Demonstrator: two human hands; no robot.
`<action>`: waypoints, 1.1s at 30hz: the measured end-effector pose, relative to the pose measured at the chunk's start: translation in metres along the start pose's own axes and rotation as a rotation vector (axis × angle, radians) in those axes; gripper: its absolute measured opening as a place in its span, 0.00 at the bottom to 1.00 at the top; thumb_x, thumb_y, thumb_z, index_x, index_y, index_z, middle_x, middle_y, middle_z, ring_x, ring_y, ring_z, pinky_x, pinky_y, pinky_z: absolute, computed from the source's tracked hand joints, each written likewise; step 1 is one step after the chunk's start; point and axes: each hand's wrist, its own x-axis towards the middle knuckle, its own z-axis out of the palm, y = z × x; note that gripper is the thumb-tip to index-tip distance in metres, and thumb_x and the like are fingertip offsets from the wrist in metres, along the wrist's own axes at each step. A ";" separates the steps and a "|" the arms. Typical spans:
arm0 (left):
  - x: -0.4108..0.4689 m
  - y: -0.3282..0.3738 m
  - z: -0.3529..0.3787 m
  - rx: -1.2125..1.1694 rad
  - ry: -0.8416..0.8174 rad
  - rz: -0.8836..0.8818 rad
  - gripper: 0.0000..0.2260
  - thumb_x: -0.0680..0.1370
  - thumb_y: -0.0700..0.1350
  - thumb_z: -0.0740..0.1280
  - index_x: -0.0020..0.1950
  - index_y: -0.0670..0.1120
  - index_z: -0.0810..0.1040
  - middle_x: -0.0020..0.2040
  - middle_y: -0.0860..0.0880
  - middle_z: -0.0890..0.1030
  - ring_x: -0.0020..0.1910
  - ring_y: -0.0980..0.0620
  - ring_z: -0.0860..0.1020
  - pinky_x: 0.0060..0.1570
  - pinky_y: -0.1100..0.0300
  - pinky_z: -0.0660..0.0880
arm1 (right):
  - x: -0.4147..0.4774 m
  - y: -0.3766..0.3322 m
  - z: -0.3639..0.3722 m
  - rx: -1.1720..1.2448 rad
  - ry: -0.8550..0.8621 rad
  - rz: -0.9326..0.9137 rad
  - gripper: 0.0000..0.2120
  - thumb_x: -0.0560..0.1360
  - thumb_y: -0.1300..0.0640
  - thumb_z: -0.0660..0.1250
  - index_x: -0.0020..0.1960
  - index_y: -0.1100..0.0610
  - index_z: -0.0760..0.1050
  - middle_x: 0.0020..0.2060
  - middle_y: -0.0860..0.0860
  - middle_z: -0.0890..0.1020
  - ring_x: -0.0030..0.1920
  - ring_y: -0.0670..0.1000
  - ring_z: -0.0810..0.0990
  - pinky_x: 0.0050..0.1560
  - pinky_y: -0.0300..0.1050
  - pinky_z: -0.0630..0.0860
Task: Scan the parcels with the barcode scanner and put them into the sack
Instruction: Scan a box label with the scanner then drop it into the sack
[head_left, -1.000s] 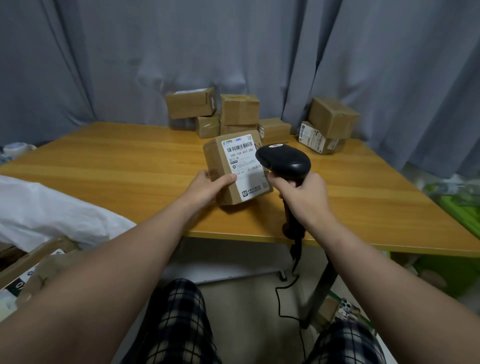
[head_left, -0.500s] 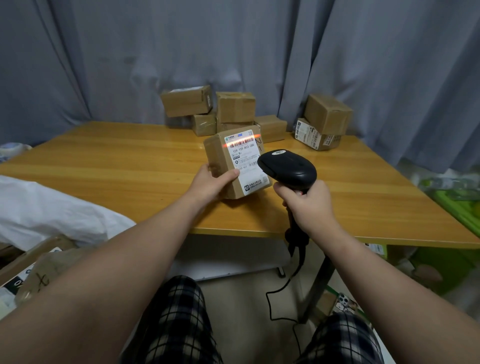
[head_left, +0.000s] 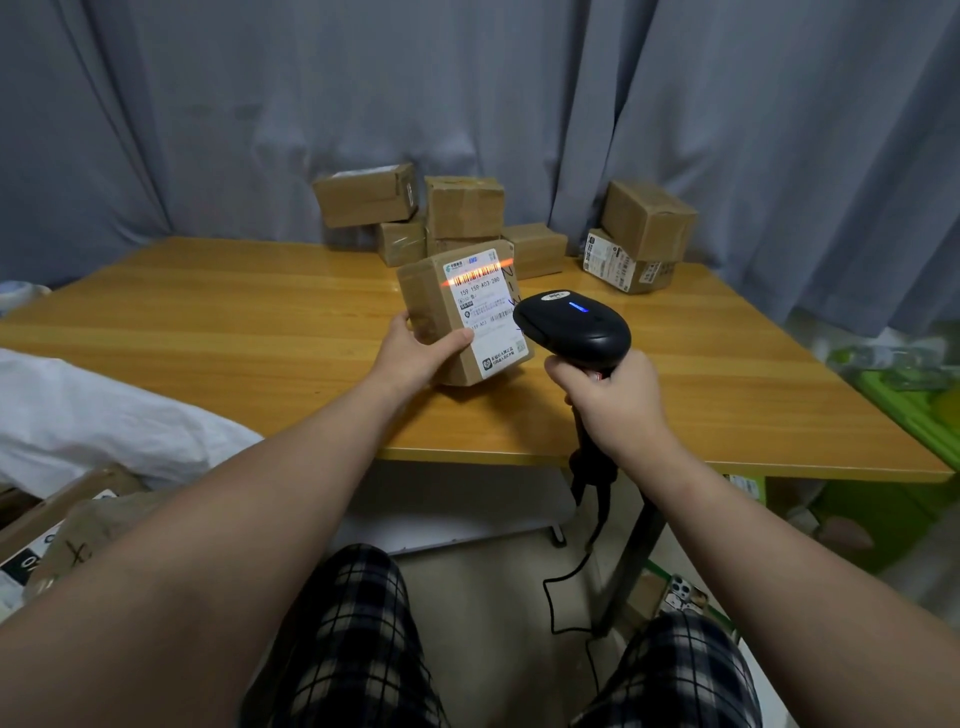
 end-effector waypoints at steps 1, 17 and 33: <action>-0.001 -0.001 -0.001 -0.012 0.000 -0.005 0.38 0.73 0.49 0.73 0.76 0.47 0.55 0.70 0.45 0.71 0.66 0.47 0.73 0.56 0.58 0.73 | 0.000 0.001 0.000 0.027 0.006 0.006 0.13 0.70 0.56 0.74 0.31 0.51 0.74 0.22 0.41 0.75 0.30 0.42 0.75 0.35 0.41 0.71; -0.107 -0.007 -0.171 0.174 0.347 0.191 0.31 0.73 0.49 0.74 0.71 0.57 0.64 0.52 0.56 0.74 0.45 0.59 0.77 0.39 0.70 0.74 | -0.008 -0.055 0.125 0.359 -0.342 0.039 0.07 0.72 0.57 0.73 0.43 0.60 0.78 0.33 0.51 0.77 0.37 0.48 0.76 0.42 0.43 0.72; -0.174 -0.022 -0.303 1.552 0.383 -0.348 0.32 0.70 0.69 0.64 0.72 0.62 0.65 0.62 0.40 0.69 0.62 0.40 0.67 0.63 0.46 0.59 | -0.060 -0.069 0.253 -0.071 -0.561 0.131 0.06 0.71 0.61 0.72 0.40 0.57 0.74 0.34 0.53 0.77 0.39 0.55 0.78 0.39 0.46 0.71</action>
